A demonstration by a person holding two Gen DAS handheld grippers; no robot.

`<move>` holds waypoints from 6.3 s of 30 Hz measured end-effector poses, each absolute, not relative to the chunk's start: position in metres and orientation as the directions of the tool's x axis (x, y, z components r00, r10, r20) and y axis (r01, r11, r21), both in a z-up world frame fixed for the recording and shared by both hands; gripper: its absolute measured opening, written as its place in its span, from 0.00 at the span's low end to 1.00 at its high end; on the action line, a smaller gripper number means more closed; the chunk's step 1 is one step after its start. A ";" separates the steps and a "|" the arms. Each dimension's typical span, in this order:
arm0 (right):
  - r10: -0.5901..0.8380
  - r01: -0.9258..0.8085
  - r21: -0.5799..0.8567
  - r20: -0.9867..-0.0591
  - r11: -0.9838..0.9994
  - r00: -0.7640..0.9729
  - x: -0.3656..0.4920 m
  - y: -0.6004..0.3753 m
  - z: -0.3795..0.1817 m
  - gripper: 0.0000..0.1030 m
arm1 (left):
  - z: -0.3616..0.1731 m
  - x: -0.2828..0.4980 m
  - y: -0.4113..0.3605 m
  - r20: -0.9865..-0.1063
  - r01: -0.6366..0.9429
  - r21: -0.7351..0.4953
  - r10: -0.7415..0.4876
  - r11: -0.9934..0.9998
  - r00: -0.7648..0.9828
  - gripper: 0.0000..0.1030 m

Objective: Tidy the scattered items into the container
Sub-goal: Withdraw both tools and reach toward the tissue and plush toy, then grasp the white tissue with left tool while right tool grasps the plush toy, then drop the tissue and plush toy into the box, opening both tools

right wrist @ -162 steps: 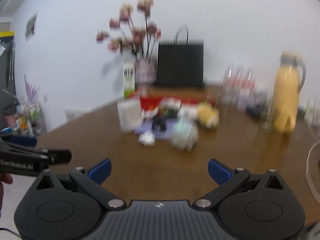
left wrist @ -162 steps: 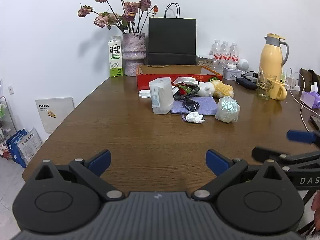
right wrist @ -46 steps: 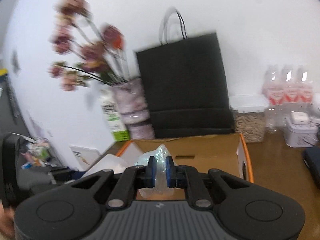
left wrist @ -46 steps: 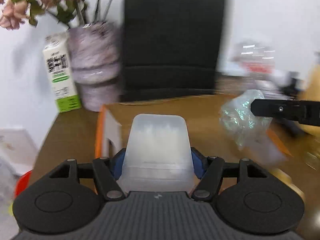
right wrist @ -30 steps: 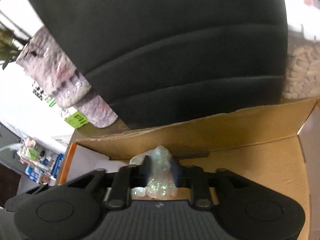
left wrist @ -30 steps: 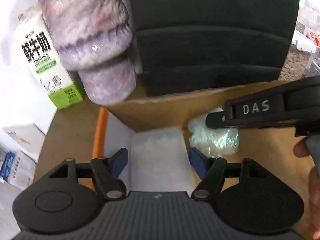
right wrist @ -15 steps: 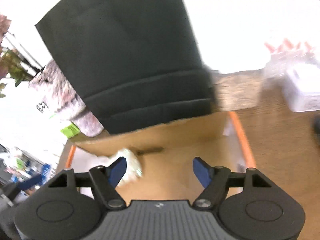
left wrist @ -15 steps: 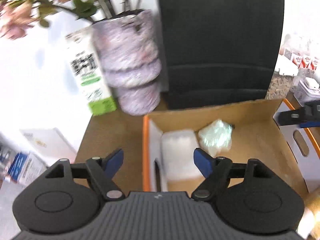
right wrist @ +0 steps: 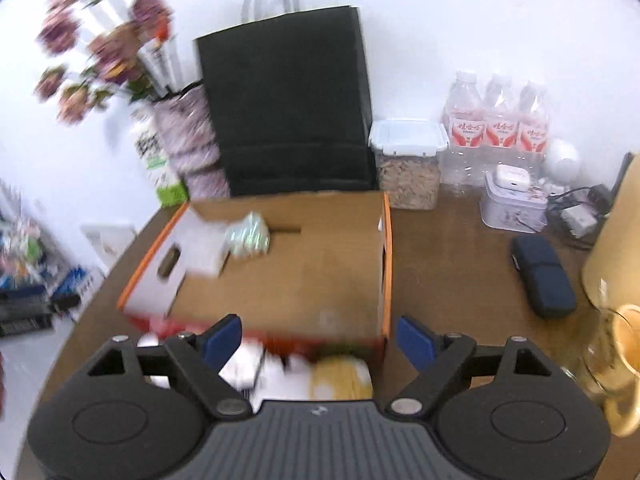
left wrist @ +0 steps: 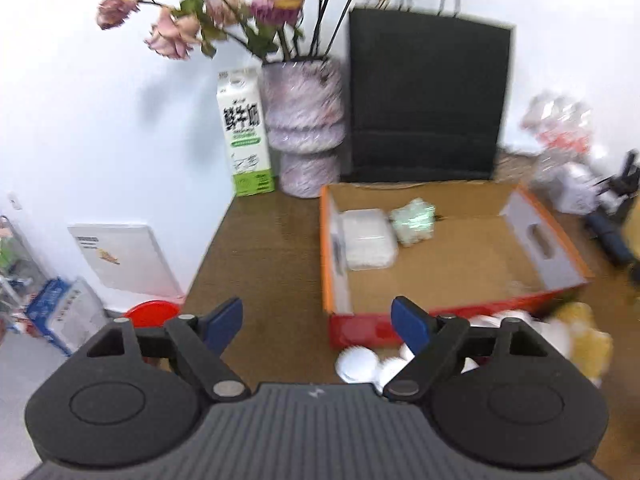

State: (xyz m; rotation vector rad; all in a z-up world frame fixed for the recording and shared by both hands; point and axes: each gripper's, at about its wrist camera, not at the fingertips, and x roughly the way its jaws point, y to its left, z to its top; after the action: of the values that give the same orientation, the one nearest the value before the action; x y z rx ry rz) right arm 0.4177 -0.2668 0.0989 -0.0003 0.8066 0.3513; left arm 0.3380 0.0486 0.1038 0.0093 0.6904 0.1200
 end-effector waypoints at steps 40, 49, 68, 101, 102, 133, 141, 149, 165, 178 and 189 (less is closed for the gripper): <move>0.226 -0.232 0.050 -0.491 0.971 0.841 0.120 -0.278 -0.049 0.93 | -0.034 0.101 -0.038 -0.541 0.050 0.018 -0.033 0.999 0.840 0.97; 0.206 -0.199 0.070 -0.515 0.978 0.832 0.152 -0.292 -0.056 0.93 | -0.011 0.158 -0.037 -0.513 0.071 -0.004 -0.063 0.997 0.856 0.97; 0.264 -0.280 0.060 -0.561 0.958 0.785 0.354 -0.288 -0.047 0.79 | -0.003 0.394 -0.059 -0.593 0.271 -0.116 -0.285 0.956 0.753 0.74; 0.139 -0.140 0.041 -0.556 0.989 0.820 0.139 -0.305 -0.058 0.55 | -0.021 0.147 -0.016 -0.642 0.127 -0.160 -0.201 0.979 0.740 0.25; 0.162 -0.168 0.042 -0.565 0.985 0.809 0.130 -0.301 -0.060 0.60 | -0.026 0.142 -0.017 -0.657 0.129 -0.140 -0.190 0.982 0.730 0.33; 0.288 -0.262 0.124 -0.490 0.957 0.823 0.158 -0.285 -0.024 0.42 | 0.010 0.166 -0.012 -0.487 0.114 -0.033 -0.115 0.993 0.866 0.17; 0.304 -0.295 0.082 -0.366 0.952 0.879 0.258 -0.283 0.045 0.42 | 0.077 0.301 -0.008 -0.447 0.215 -0.156 -0.263 0.964 0.855 0.17; 0.235 -0.275 -0.008 -0.493 0.962 0.838 0.462 -0.241 0.068 0.42 | 0.059 0.488 -0.023 -0.628 0.194 -0.335 -0.372 0.922 0.684 0.18; 0.094 -0.372 -0.200 -0.764 0.906 0.639 0.615 -0.179 -0.030 0.61 | -0.008 0.602 -0.033 -0.718 0.059 -0.249 -0.225 0.967 0.659 0.72; 0.150 -0.326 -0.148 -0.665 0.934 0.732 0.559 -0.204 0.026 0.78 | 0.060 0.551 -0.008 -0.683 0.018 -0.195 -0.149 0.981 0.715 0.73; 0.207 -0.320 -0.071 -0.628 0.945 0.750 0.472 -0.246 0.106 0.88 | 0.112 0.428 0.007 -0.641 -0.019 -0.103 -0.051 0.995 0.766 0.90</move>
State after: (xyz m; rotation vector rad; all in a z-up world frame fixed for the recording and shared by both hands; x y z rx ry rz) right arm 0.4719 -0.2460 0.1057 -0.1785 0.6630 0.2891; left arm 0.4276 0.0066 0.1121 -0.1054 0.6985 -0.0175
